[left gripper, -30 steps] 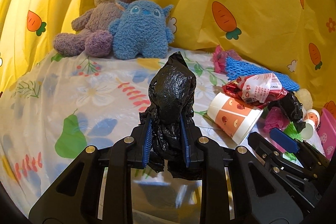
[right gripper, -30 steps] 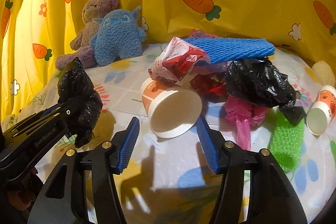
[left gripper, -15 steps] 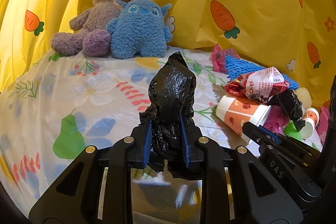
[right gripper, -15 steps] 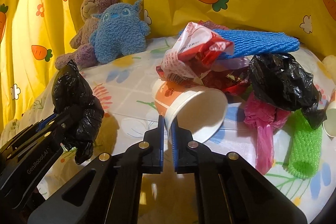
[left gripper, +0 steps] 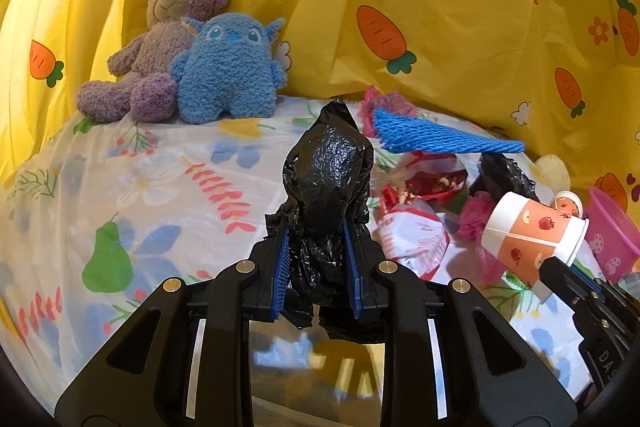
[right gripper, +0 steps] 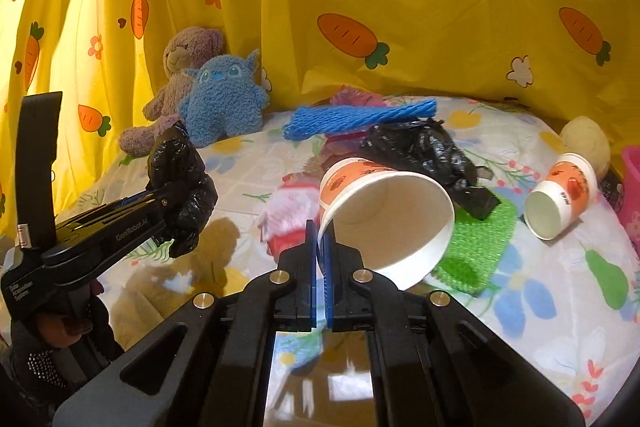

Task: Collect trash
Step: 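Grasp the white orange-printed paper cup with the right gripper while the left holds the bag, then carry the black bag and white cup over the pink bucket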

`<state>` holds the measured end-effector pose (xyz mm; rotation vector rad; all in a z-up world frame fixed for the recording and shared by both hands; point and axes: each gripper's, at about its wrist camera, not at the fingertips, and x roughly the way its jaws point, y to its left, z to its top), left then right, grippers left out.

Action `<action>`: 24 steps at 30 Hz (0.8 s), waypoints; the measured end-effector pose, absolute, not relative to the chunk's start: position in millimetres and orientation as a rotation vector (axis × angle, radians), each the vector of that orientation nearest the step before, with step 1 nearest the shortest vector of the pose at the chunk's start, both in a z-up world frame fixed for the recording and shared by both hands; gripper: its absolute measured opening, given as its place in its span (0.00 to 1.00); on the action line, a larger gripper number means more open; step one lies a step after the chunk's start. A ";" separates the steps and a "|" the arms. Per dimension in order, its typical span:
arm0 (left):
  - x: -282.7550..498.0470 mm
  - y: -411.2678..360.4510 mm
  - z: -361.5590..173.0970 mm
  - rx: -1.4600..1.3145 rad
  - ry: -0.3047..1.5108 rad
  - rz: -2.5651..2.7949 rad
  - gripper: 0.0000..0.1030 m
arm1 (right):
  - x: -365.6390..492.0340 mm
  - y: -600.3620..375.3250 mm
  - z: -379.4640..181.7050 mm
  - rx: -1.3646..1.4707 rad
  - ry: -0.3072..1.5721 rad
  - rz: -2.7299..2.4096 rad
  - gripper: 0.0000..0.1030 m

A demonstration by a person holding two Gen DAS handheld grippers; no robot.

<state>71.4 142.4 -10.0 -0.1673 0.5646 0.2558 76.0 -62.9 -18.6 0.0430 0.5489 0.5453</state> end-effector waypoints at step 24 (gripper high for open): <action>104.3 -45.3 19.0 -0.009 0.525 -0.230 0.23 | 63.9 -244.0 11.5 0.169 0.390 0.189 0.04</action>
